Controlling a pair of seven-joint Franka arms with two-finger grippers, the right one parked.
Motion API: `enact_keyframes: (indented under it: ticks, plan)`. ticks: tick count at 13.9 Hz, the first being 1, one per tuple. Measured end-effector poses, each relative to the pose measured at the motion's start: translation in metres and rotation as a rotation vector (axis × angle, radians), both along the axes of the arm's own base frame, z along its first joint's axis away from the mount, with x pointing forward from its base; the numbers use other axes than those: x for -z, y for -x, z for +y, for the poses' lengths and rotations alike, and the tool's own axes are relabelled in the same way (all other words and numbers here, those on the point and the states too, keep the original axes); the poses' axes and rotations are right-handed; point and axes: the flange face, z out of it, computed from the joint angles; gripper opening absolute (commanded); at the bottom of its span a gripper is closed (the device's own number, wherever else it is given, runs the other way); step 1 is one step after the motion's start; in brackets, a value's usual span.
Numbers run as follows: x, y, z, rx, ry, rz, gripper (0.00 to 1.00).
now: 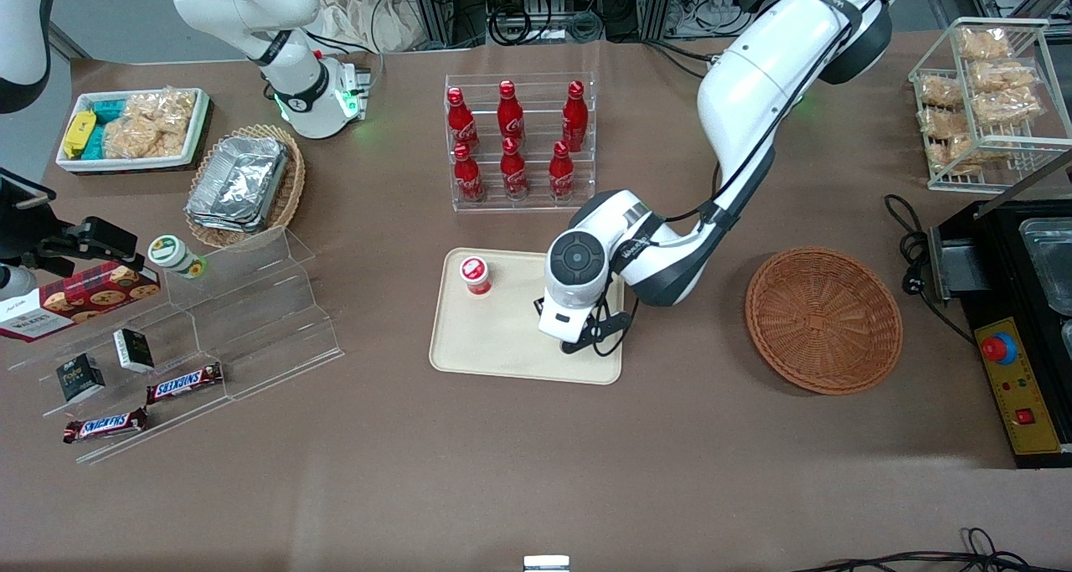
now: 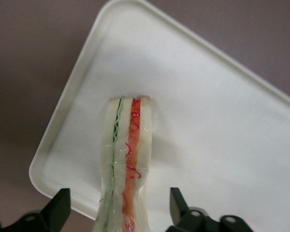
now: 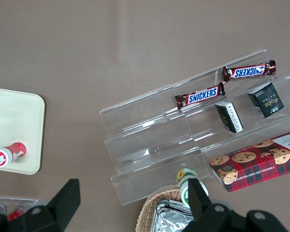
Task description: Place sandwich from basket to tray
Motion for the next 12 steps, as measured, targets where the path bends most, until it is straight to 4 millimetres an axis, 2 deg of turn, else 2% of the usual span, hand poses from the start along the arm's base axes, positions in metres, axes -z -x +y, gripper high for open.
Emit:
enact_keyframes:
  ticks: [1, 3, 5, 7, 9, 12]
  plan:
    - [-0.023, -0.006, 0.008, -0.020, -0.014, -0.009, 1.00]
    - [-0.091, -0.018, 0.035, -0.057, -0.041, -0.043, 1.00]
    - [-0.169, -0.023, 0.075, -0.109, -0.073, -0.087, 1.00]
    - [-0.226, -0.026, 0.124, -0.149, -0.099, -0.123, 1.00]
    - [-0.254, -0.031, 0.173, -0.138, -0.098, -0.136, 1.00]
    - [-0.273, -0.037, 0.239, -0.074, -0.068, -0.120, 1.00]
